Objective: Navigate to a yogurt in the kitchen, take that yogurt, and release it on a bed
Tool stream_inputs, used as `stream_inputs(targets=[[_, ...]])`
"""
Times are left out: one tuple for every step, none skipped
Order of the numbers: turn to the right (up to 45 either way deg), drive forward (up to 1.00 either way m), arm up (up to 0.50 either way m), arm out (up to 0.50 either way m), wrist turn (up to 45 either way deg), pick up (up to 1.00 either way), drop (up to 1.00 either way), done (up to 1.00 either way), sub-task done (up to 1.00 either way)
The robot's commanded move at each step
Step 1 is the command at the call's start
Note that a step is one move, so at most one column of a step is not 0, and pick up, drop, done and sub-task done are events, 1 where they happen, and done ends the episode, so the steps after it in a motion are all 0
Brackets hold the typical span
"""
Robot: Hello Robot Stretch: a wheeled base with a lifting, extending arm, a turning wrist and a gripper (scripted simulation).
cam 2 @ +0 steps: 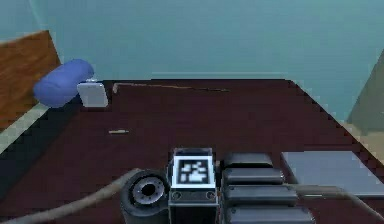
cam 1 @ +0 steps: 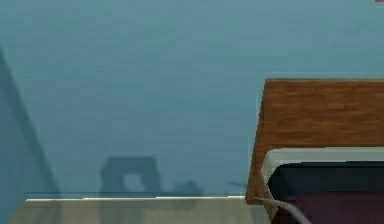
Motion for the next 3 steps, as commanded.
stream_inputs(targets=[[45.0,0.00,0.00,0.00,0.0,0.00,0.00,0.00,0.00],[42.0,0.00,0.00,0.00,0.0,0.00,0.00,0.00,0.00],[-45.0,0.00,0.00,0.00,0.0,0.00,0.00,0.00,0.00]])
